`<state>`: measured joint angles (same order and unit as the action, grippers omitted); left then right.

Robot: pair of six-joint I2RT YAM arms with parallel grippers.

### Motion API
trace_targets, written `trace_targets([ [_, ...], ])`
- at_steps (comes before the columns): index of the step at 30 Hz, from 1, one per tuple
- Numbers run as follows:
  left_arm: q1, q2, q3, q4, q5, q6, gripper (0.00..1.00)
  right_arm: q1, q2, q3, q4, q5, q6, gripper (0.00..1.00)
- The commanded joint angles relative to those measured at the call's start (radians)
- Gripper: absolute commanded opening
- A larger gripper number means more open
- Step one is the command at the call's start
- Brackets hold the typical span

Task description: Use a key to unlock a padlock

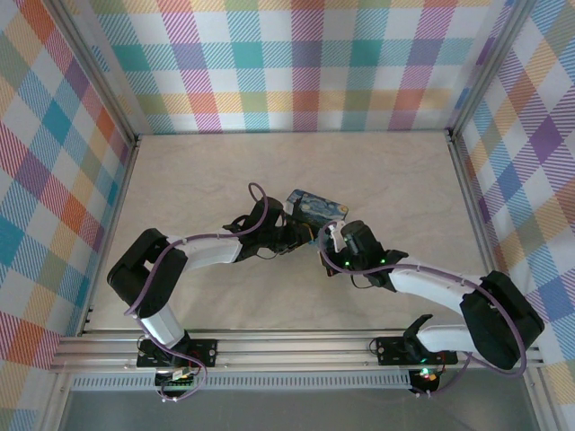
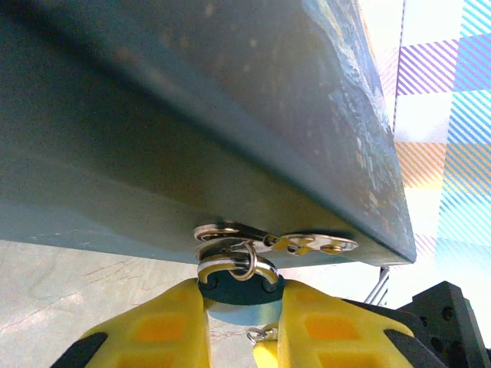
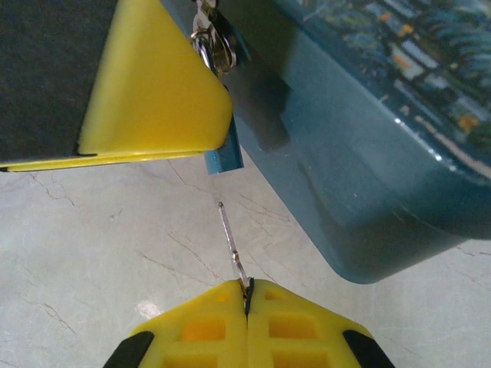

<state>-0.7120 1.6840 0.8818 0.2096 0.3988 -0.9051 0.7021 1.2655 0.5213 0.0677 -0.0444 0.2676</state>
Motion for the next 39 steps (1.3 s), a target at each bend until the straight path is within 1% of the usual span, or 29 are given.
trace_targets([
  [1, -0.014, -0.033, 0.029, 0.010, 0.004, -0.005, 0.22, 0.009, 0.019, 0.040, 0.026, -0.001, -0.016, 0.00],
  [22, -0.014, -0.032, 0.023, 0.013, 0.004, -0.004, 0.22, 0.011, 0.081, 0.066, 0.030, -0.006, 0.011, 0.00],
  [39, -0.014, -0.032, 0.018, 0.013, 0.002, -0.003, 0.22, 0.011, 0.060, 0.060, 0.046, 0.024, 0.039, 0.00],
])
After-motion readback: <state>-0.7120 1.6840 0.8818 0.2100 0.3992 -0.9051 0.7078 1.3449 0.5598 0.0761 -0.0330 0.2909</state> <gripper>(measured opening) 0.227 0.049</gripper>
